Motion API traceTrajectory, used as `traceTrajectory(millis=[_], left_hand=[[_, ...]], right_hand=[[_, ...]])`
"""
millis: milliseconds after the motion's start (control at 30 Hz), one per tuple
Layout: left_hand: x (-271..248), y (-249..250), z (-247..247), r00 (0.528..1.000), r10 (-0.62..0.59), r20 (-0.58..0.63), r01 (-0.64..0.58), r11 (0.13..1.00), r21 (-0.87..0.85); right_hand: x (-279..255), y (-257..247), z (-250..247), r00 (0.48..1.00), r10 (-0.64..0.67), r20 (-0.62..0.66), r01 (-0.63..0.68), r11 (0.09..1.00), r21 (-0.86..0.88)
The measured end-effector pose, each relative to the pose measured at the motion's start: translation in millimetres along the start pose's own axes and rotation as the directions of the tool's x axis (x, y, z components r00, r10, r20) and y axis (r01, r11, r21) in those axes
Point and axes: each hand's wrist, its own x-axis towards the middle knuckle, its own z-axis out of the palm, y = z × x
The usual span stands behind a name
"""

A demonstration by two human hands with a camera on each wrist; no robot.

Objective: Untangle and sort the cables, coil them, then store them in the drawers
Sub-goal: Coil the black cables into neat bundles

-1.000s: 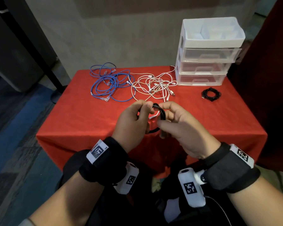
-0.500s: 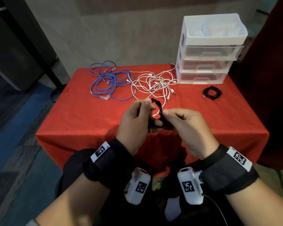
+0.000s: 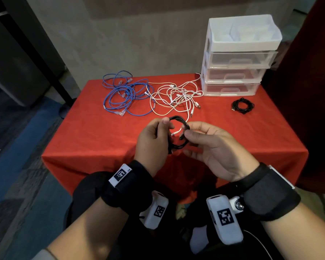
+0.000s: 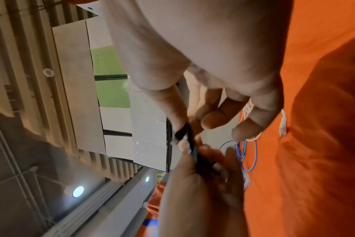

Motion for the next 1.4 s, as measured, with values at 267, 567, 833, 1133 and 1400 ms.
traceTrajectory(millis=[267, 567, 833, 1133, 1400], left_hand=[[4.0, 14.3, -5.0, 0.994, 0.084, 0.072, -0.087, 0.996, 0.033], [-1.4, 19.8, -2.2, 0.97, 0.142, 0.197, -0.162, 0.983, 0.086], [0.3, 17.4, -8.8, 0.984, 0.068, 0.165, -0.067, 0.998, -0.008], [-1.9, 21.6, -6.4, 0.987, -0.125, 0.098, 0.145, 0.962, -0.23], [-5.3, 15.1, -4.7, 0.98, -0.174, 0.095, 0.192, 0.953, -0.236]], right_hand=[[-6.7, -15.7, -10.0, 0.988, -0.02, 0.156, 0.081, 0.916, -0.393], [-10.8, -38.4, -17.8, 0.948, 0.024, 0.316, 0.247, 0.572, -0.782], [-10.6, -17.6, -19.1, 0.975, -0.045, 0.218, 0.154, 0.844, -0.514], [-8.7, -10.1, -15.0, 0.994, -0.065, 0.089, 0.09, 0.946, -0.312], [-8.2, -8.1, -11.8, 0.994, -0.102, 0.028, 0.105, 0.982, -0.16]])
